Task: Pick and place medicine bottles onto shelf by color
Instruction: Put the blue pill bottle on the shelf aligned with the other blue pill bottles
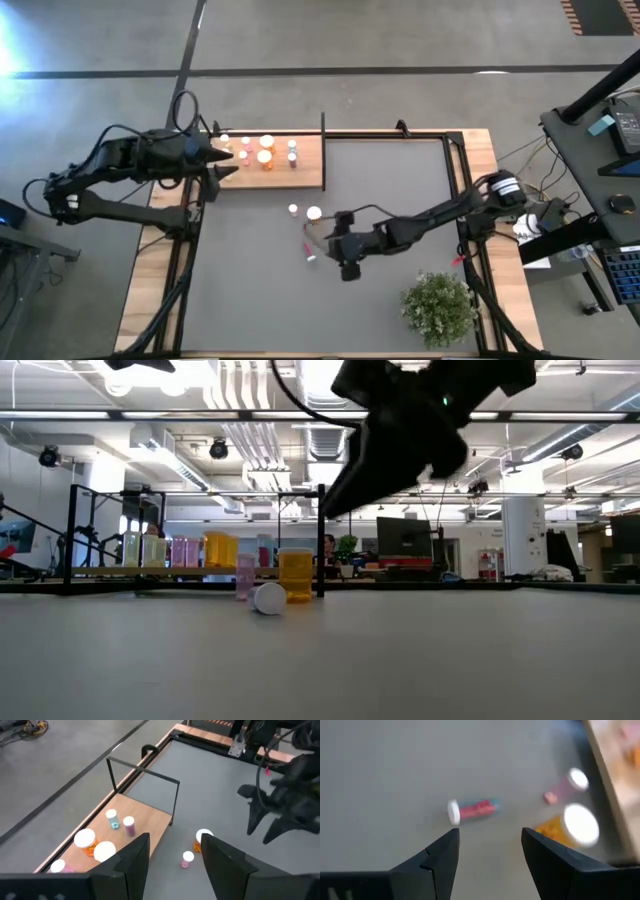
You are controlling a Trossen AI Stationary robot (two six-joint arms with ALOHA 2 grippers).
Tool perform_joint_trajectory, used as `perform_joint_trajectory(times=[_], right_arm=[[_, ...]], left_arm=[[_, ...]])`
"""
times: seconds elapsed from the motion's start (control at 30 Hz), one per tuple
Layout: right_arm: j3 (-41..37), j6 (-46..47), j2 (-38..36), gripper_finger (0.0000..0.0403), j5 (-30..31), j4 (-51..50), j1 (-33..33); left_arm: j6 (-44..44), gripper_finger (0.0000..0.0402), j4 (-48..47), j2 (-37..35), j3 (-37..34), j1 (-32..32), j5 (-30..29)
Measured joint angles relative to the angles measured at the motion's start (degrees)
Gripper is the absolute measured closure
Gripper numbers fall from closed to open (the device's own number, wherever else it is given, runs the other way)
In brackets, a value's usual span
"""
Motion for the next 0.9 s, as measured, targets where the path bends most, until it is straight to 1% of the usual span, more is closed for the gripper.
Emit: perform_joint_trajectory(times=[0.07, 0.13, 0.3, 0.47, 0.53, 0.7, 0.8, 0.9], right_arm=[[0.7, -10.1, 1.3, 0.0197, -0.6, -0.7, 0.0], [2.0, -16.9, 2.1, 0.0197, -2.6, -1.6, -0.9], [5.8, -25.2, 2.8, 0.0197, -12.3, -5.4, -5.9], [10.1, -35.5, 5.0, 0.0197, -23.6, -7.1, -10.2], [12.9, -39.4, 7.1, 0.0197, -26.2, -10.4, -11.0], [21.3, -52.6, 13.8, 0.0197, -27.0, -21.6, -11.5], [26.3, -55.5, 17.7, 0.0197, -27.3, -26.2, -12.1], [30.5, -59.1, 20.5, 0.0197, -27.2, -28.6, -12.3]], left_arm=[[0.0, 0.0240, 0.0, -0.3, 0.0, 0.0, 0.1], [-0.4, 0.0240, 0.0, -0.9, 0.0, 0.0, 0.0], [-0.6, 0.0240, 0.4, -2.0, 0.0, 0.0, 0.0], [-4.1, 0.0240, 0.5, -2.6, 0.0, 0.0, 0.0], [-5.7, 0.0240, 0.5, -2.6, 0.0, 0.0, 0.0], [-8.1, 0.0240, 0.4, -3.4, 0.0, 0.0, 0.0], [-8.7, 0.0239, 0.4, -3.9, 0.0, 0.0, 0.0], [-10.8, 0.0240, 0.4, -4.3, 0.0, 0.0, 0.0]])
